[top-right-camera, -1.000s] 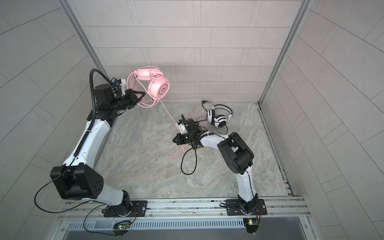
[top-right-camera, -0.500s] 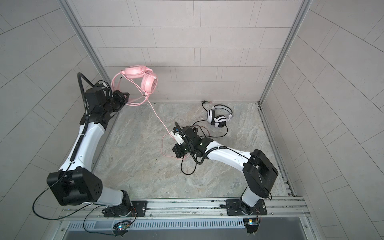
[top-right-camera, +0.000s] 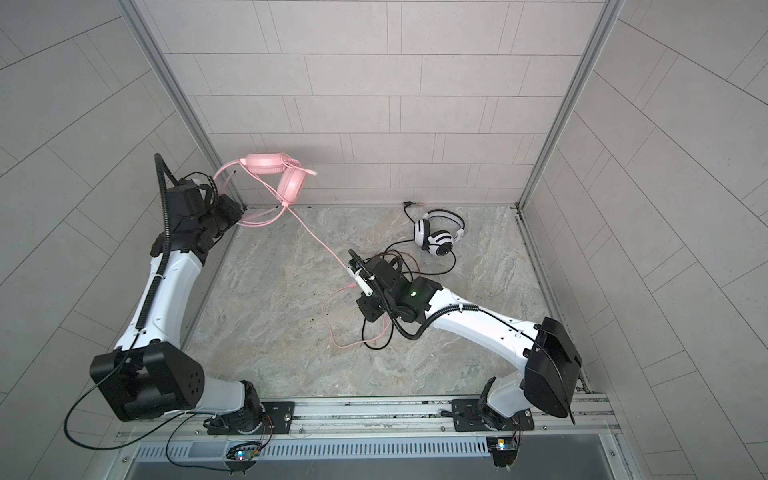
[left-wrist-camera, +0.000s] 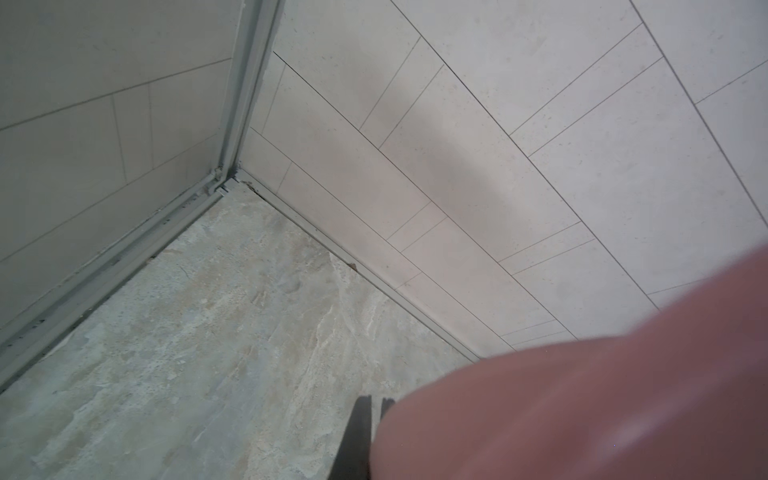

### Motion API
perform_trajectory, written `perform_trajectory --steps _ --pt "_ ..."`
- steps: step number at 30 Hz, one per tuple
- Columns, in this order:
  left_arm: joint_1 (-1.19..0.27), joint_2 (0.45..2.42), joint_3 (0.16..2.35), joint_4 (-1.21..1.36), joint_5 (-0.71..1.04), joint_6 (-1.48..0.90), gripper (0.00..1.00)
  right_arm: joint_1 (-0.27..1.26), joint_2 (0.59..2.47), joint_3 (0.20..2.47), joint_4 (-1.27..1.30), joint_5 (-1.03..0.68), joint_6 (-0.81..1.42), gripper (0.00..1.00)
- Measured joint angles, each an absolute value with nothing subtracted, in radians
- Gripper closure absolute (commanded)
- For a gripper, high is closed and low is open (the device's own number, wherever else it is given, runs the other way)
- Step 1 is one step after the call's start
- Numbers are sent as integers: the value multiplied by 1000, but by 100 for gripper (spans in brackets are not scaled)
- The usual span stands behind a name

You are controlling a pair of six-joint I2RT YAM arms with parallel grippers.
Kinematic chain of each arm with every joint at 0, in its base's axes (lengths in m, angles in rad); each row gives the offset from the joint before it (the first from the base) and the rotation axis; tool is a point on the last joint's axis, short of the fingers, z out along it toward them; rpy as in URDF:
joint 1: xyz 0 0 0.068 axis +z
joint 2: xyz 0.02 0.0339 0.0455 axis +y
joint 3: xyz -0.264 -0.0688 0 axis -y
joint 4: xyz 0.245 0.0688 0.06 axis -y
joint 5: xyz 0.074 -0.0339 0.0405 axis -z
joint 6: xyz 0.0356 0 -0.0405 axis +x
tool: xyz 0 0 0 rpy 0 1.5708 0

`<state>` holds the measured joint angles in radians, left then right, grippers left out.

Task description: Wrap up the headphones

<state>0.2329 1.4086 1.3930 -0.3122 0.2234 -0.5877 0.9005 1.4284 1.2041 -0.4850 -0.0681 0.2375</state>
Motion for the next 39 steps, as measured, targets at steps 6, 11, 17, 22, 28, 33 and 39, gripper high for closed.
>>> perform_trajectory --steps 6,11,17,22,28,33,39 --pt "233 1389 1393 -369 114 -521 100 910 1367 1326 -576 -36 207 100" --pt "204 1374 1385 -419 10 -448 100 910 1360 1468 -640 -30 178 100" --pt "87 1376 1385 -482 -100 -303 100 910 1372 1680 -736 -7 126 100" --pt "27 1406 1417 -548 -112 -210 100 904 1423 1860 -813 5 81 100" --pt "-84 1474 1504 -637 -162 -84 100 882 1533 2062 -900 3 33 100" --pt "-173 1504 1517 -690 -119 -4 100 838 1624 2219 -956 0 -5 100" --pt "-216 1497 1517 -748 49 89 100 709 1679 2280 -965 -42 -18 100"
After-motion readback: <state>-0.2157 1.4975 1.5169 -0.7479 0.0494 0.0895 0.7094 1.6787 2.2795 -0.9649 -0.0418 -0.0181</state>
